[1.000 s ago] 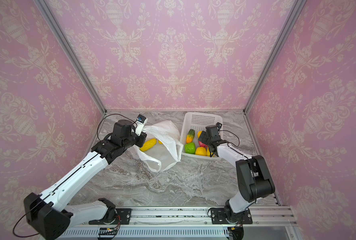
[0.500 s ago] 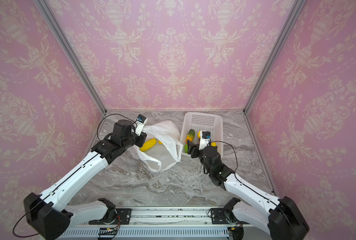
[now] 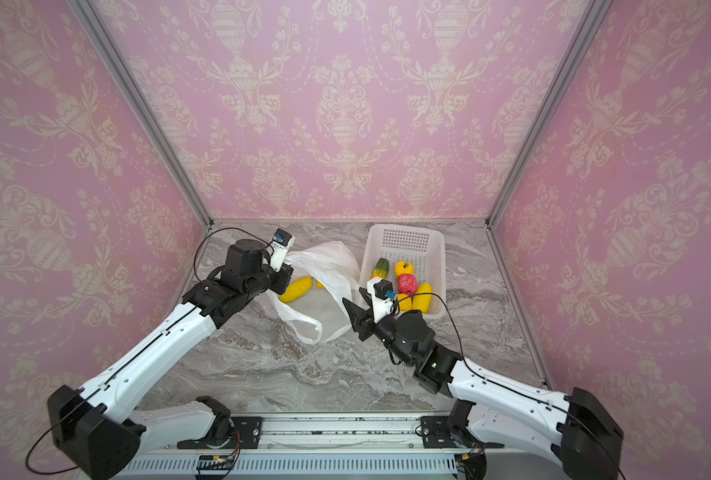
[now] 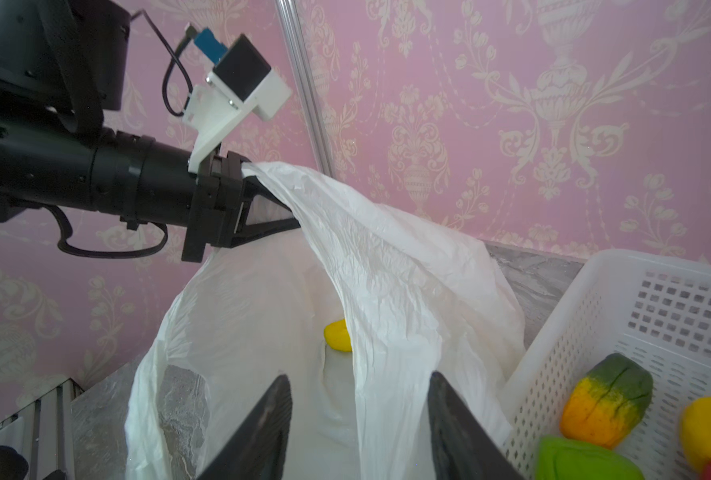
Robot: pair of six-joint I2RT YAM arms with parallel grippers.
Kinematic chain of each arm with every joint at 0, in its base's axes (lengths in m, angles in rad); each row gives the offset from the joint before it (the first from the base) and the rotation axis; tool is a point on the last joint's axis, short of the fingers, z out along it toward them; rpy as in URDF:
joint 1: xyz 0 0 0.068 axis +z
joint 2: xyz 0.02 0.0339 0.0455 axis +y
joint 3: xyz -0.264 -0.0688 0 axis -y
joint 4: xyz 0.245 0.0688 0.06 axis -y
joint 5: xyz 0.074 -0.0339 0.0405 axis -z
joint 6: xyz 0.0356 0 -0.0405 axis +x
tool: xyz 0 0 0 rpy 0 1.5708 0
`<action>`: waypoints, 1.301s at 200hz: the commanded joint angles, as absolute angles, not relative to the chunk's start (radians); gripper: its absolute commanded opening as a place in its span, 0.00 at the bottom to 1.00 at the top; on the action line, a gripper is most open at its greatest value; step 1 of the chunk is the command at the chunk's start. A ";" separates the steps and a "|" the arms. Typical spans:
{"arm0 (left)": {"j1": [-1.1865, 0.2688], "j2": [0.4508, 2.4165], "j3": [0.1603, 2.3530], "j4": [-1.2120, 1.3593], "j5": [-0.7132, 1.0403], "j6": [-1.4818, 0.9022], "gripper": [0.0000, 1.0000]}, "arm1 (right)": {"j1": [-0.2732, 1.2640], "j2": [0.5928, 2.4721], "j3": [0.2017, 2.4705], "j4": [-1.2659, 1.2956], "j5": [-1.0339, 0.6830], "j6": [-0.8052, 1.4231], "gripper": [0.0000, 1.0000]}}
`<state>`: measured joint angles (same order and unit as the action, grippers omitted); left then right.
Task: Untie the knot of the plastic bag and take out the fruit
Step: 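Move the right gripper back over the bag opening, then lower the right gripper into the bag toward the bumpy yellow fruit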
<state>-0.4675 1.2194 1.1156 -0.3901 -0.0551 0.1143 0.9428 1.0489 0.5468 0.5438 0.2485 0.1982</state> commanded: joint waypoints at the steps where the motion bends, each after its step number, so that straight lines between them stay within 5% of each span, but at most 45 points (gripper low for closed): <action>1: -0.465 1.216 1.141 -0.407 -0.049 0.115 0.08 | 0.990 1.168 0.639 0.558 0.305 0.143 0.49; 70: -0.465 1.220 1.141 -0.406 -0.051 0.115 0.07 | 1.120 1.605 0.880 0.621 0.388 0.101 0.45; 151: -0.465 1.194 1.133 -0.385 -0.014 0.113 0.06 | 1.151 1.882 1.053 0.624 0.386 0.093 0.53; 202: -0.464 1.195 1.134 -0.387 -0.009 0.112 0.06 | 1.123 1.925 1.097 0.570 0.559 0.152 0.60; 260: -0.465 1.195 1.135 -0.386 -0.003 0.109 0.06 | 0.997 1.934 1.150 0.404 0.505 0.408 0.65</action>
<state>-0.4675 1.2163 1.1156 -0.3889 -0.0311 0.1143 1.0443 1.9297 1.0794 0.5144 0.5114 0.2440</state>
